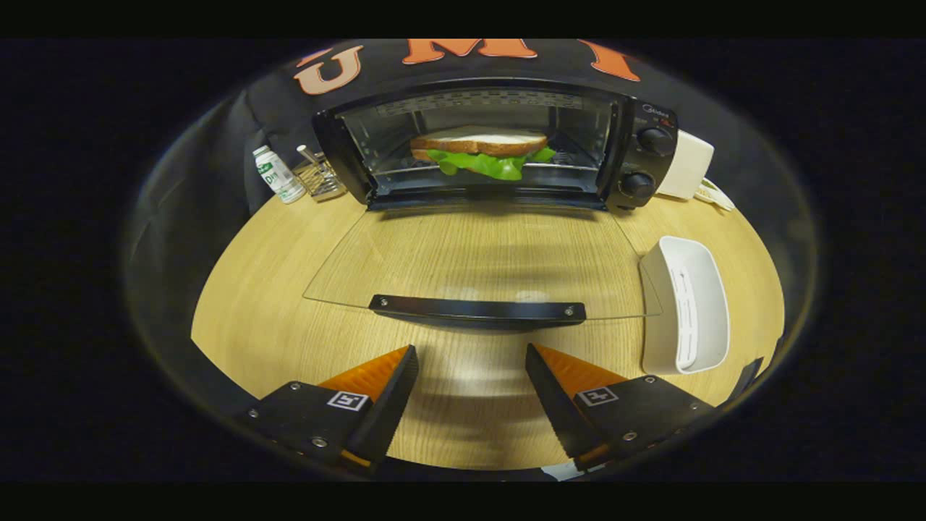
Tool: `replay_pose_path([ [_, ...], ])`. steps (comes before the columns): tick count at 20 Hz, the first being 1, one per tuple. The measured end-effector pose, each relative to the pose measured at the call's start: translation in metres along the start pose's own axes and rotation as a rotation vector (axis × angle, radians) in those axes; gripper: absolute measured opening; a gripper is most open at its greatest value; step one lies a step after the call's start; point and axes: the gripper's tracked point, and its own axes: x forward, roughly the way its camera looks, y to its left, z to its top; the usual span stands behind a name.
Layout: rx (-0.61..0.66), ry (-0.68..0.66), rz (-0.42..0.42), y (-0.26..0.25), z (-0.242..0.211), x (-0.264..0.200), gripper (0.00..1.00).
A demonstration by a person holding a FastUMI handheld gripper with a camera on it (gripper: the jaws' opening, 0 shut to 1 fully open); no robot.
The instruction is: Open the toaster oven, put the food inside, and close the toaster oven door.
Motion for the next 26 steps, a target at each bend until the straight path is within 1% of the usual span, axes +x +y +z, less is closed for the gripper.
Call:
replay_pose_path([
  [2, -0.027, 0.004, -0.026, 0.000, 0.002, 0.006, 0.89],
  [5, -0.037, 0.009, -0.036, 0.000, 0.009, 0.015, 0.89],
  [8, 0.023, 0.018, -0.040, -0.007, 0.016, 0.016, 0.89],
  [9, 0.043, 0.017, -0.030, -0.006, 0.019, 0.016, 0.88],
  [12, 0.036, -0.031, -0.020, -0.004, 0.030, 0.007, 0.89],
  [14, 0.027, -0.087, -0.019, -0.004, 0.049, -0.003, 0.89],
  [19, 0.057, -0.227, -0.027, -0.012, 0.122, -0.021, 0.89],
  [26, 0.077, -0.318, -0.052, -0.025, 0.187, -0.020, 0.89],
])
